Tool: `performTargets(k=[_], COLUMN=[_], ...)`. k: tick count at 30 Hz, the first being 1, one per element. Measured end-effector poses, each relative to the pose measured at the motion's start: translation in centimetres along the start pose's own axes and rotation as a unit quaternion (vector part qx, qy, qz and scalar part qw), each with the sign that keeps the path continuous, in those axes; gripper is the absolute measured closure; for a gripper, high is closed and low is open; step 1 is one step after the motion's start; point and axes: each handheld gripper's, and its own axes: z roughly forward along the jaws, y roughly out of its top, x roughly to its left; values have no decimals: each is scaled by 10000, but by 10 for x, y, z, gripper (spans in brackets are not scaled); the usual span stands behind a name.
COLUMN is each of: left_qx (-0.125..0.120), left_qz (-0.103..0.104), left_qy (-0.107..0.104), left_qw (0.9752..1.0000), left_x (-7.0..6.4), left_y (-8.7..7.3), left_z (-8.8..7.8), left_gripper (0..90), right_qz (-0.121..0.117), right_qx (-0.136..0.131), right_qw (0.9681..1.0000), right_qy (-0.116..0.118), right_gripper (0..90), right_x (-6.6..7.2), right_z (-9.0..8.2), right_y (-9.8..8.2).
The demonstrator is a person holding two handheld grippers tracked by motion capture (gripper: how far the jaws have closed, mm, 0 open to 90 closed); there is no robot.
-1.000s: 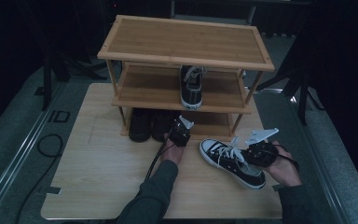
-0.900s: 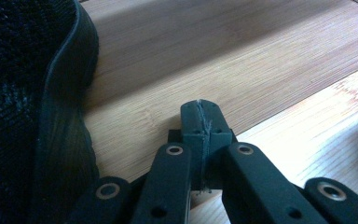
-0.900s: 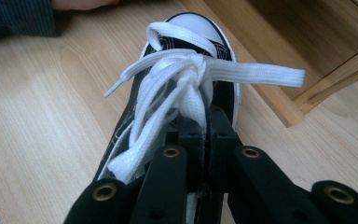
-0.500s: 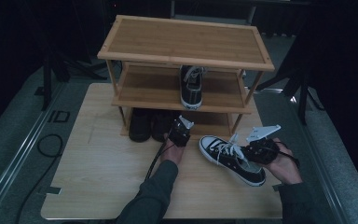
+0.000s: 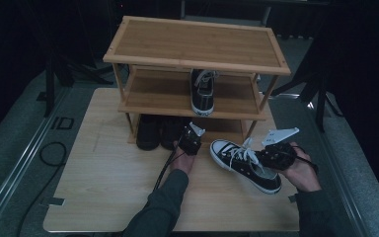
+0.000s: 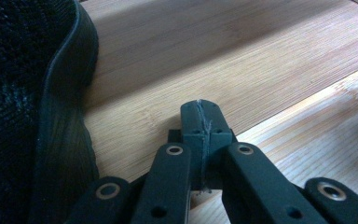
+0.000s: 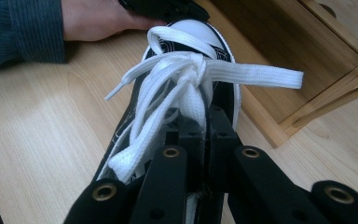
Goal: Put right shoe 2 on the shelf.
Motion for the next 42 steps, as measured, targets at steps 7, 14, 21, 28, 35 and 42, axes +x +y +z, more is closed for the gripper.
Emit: performTargets(k=[7, 14, 21, 28, 35, 42], left_qx=[0, -2, 0, 1, 8, 8], left_qz=[6, 17, 9, 12, 7, 10], left_qy=[-5, -1, -3, -5, -10, -8], left_qw=[10000, 10000, 10000, 10000, 10000, 10000], left_x=[0, 0, 0, 0, 0, 0], left_y=[0, 0, 0, 0, 0, 0], left_z=[0, 0, 0, 0, 0, 0], left_gripper=[898, 898, 898, 898, 898, 898], right_qz=[2, 8, -48, -100, -202, -238], right_qx=[-93, -149, -204, -265, -258, -309], right_qw=[10000, 9999, 9998, 9996, 9995, 9992], right_qy=[-1, -25, -29, -12, 17, 8], right_gripper=[873, 872, 873, 873, 873, 873], right_x=[-1, -4, -4, -3, -4, -7], right_z=[-4, -10, -13, -17, -22, -29], right_y=[3, 7, 12, 17, 22, 25])
